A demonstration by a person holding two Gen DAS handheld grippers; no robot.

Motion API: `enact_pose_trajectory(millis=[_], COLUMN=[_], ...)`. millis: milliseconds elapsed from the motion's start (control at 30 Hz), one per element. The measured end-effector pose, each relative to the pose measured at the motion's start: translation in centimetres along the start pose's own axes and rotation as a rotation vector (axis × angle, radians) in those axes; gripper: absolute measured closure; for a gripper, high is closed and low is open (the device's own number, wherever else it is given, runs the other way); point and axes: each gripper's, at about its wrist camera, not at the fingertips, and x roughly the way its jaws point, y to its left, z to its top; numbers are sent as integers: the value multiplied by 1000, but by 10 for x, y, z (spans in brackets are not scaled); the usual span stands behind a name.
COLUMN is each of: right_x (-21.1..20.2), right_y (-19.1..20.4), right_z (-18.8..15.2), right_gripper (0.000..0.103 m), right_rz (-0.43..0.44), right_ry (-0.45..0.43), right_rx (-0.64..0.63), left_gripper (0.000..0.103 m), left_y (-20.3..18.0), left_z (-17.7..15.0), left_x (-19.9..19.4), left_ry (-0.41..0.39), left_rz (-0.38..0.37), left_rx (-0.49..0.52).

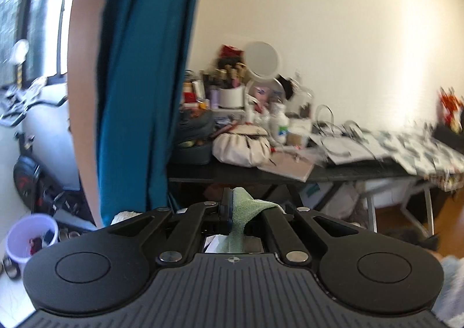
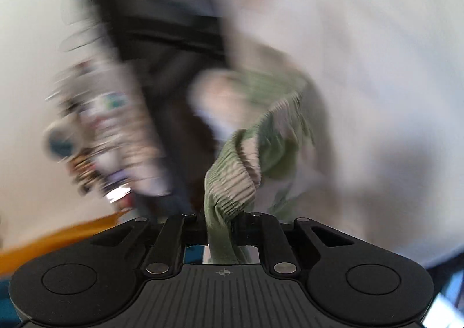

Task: Fold clothes
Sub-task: 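Raise the garment with both grippers and stretch it between them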

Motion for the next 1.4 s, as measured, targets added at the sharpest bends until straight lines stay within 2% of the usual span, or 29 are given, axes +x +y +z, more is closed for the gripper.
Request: enact_pose_trajectory(millis=[67, 167, 233, 300, 367, 500, 600, 633, 733, 867, 1000, 1167, 1267, 1400], right_x=[-24, -68, -103, -142, -183, -263, -328, -349, -401, -456, -513, -584, -629, -669], right_y=[68, 169, 228, 281, 324, 377, 394, 396, 393, 382, 376, 372, 373, 377], right_z=[6, 3, -4, -14, -25, -57, -68, -66, -51, -4, 53, 112, 138, 158], right_gripper=[92, 92, 92, 92, 92, 92, 92, 92, 92, 92, 92, 92, 92, 92], right_rz=[43, 114, 191, 233, 255, 320, 371, 373, 358, 296, 237, 228, 268, 289], right_ry=[-10, -31, -54, -87, -124, -237, -336, -365, -427, -441, -390, -372, -385, -418], right_rx=[-146, -373, -479, -570, -654, -808, -870, -878, -877, -885, -897, -932, -929, -936], left_gripper=[102, 102, 102, 102, 102, 102, 102, 102, 102, 102, 102, 102, 102, 102], left_y=[0, -7, -13, -18, -23, -54, -79, -93, -147, -212, -277, -359, -407, -458], left_z=[10, 33, 49, 61, 68, 60, 54, 46, 22, 21, 22, 22, 22, 28], left_x=[-3, -11, -16, -18, -15, 5, 20, 21, 28, 30, 32, 34, 35, 41], left_ry=[-53, -174, -262, -329, -368, -325, -287, -281, -213, -199, -189, -177, -169, -177], left_rz=[-9, -53, -105, -163, -225, -365, -469, -476, -506, -528, -548, -574, -590, -666], left_rx=[-16, -12, -28, -51, -82, -95, -104, -57, -2, -12, -25, -42, -52, -28])
